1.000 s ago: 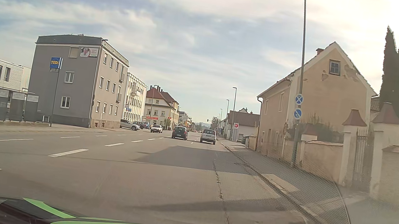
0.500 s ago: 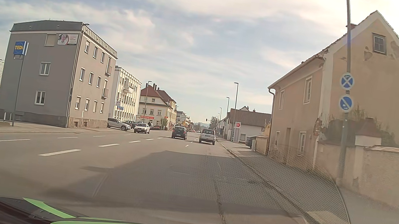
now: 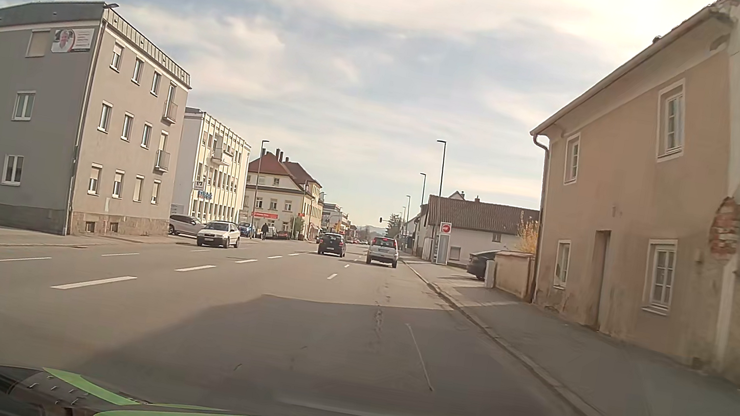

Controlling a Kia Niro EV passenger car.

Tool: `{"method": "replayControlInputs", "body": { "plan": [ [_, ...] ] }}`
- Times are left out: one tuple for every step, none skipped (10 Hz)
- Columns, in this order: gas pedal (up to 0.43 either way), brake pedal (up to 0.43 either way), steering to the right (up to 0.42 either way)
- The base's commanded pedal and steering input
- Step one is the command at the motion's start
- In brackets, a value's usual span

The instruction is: Follow the waypoints while adhering to traffic rules and regulations

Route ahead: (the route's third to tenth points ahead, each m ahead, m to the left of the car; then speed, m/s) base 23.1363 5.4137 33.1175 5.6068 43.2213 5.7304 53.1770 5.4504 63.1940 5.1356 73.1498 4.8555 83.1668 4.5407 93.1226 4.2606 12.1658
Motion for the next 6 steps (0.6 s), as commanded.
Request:
{"method": "replayControlInputs", "body": {
  "plan": [
    [0.000,0.000,0.000],
    [0.000,0.000,0.000],
    [0.000,0.000,-0.001],
    [0.000,0.000,-0.001],
    [0.000,0.000,-0.001],
    [0.000,0.000,-0.001]
  ]
}}
